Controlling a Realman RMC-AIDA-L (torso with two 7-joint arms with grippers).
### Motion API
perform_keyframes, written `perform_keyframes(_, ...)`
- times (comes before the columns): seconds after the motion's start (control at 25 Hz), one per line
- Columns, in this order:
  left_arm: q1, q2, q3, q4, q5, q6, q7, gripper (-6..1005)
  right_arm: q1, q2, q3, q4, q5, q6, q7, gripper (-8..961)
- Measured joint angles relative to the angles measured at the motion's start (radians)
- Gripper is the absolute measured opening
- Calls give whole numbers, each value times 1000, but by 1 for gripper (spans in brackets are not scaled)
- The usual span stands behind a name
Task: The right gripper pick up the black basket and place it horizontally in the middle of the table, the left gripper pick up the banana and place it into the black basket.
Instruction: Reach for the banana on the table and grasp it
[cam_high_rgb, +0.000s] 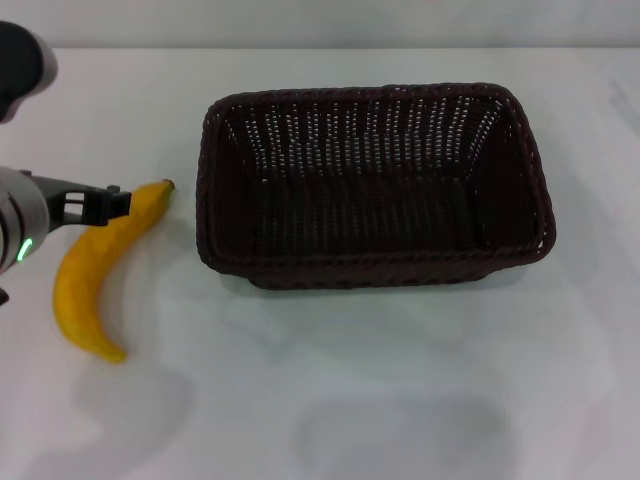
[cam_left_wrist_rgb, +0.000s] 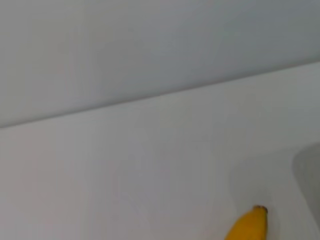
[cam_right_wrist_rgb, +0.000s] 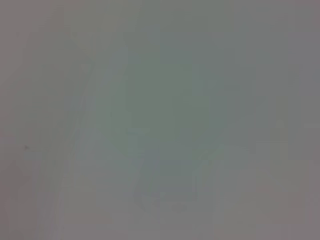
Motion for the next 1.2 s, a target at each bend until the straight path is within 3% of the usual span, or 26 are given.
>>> perform_keyframes(0.76, 32, 0, 35, -13, 3, 13, -318, 874, 6, -12, 28, -10, -1, -28, -2, 724)
perform_keyframes(1.2, 66, 1, 71, -5, 5, 37, -344, 875, -10, -16, 28, -25, -5, -32, -1, 724)
